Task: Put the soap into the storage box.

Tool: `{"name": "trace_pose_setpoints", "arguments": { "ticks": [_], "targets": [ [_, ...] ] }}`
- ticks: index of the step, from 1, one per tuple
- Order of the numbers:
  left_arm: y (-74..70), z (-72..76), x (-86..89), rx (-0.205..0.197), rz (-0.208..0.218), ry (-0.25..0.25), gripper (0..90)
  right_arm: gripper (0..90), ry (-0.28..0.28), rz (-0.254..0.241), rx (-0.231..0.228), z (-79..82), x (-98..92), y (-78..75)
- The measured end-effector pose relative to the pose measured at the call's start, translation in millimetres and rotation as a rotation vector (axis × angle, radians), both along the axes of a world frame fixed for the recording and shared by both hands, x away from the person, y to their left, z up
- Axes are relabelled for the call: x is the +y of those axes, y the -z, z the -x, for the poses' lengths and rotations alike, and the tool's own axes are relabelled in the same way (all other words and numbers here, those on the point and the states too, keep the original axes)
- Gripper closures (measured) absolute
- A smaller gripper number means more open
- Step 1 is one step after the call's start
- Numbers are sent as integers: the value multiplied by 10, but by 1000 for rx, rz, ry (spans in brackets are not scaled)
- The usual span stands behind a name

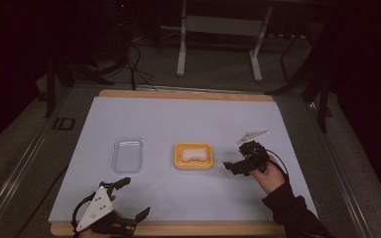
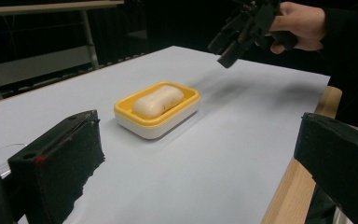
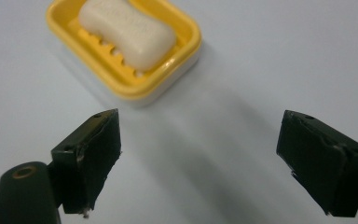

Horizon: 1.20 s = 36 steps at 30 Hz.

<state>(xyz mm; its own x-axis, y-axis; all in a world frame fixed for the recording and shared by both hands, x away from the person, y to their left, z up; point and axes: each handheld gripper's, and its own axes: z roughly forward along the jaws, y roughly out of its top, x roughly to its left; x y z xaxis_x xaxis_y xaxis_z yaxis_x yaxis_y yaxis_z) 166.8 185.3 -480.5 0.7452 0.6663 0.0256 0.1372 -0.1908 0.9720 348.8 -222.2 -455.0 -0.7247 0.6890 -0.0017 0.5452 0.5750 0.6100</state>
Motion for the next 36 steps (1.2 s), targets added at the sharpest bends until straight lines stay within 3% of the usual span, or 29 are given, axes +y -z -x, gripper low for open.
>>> {"name": "trace_pose_setpoints", "arguments": {
  "ticks": [10, 23, 30, 31, 36],
  "targets": [
    [-2, 5, -2, 5, 1, 7, 11, 137, 48, -53, -79, 263, -118, 18],
    [0, 10, -16, 6, -5, 13, 11, 137, 56, -10, -128, 456, -161, 128],
    [-2, 12, -19, 4, -2, 14, 11, 136, 74, -44, -153, 535, -239, 154],
    [-3, 13, -19, 4, -2, 14, 11, 137, 82, -38, -178, 563, -260, 156],
    [-7, 17, -22, 4, 1, 16, 11, 138, 101, -53, -186, 586, -304, 151]
  ]
}}
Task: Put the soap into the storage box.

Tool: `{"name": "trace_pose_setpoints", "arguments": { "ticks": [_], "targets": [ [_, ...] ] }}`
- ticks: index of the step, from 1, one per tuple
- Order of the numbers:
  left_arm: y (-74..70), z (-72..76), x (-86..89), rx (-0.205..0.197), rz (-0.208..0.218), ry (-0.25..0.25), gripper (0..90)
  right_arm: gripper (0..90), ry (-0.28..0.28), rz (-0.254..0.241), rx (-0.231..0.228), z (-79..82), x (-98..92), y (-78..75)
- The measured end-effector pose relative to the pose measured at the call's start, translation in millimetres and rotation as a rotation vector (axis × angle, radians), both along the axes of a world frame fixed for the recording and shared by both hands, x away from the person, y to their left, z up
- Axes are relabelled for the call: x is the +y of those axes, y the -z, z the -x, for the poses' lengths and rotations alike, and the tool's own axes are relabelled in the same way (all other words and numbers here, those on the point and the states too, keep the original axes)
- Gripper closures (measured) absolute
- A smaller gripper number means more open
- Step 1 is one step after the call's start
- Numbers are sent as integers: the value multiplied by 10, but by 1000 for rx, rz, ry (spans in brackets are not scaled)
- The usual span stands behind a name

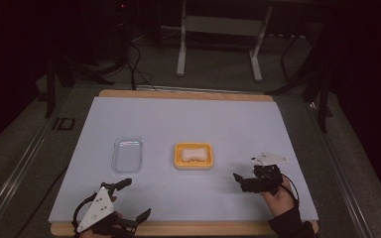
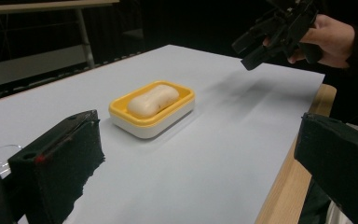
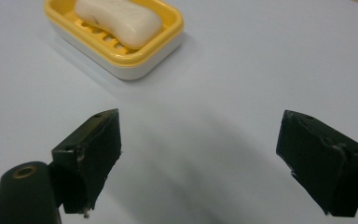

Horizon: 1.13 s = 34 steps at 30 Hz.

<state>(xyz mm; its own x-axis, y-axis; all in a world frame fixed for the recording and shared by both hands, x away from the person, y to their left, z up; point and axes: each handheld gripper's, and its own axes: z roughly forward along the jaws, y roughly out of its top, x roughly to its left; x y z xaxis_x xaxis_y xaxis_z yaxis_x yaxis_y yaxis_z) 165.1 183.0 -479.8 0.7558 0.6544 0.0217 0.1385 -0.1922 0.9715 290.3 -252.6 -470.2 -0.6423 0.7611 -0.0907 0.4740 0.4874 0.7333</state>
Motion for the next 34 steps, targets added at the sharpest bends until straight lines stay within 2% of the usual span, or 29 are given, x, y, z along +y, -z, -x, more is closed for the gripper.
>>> {"name": "trace_pose_setpoints", "arguments": {
  "ticks": [6, 15, 34],
  "targets": [
    [0, 3, 0, 2, -2, 2, 11, 138, 4, -25, 17, -27, -31, 19],
    [-1, 10, 0, 0, -5, 0, 11, 138, -19, -50, 8, -24, -4, 15],
    [-3, 12, 6, 1, -3, -3, 11, 139, -21, -40, 18, -44, 4, 44]
  ]
}}
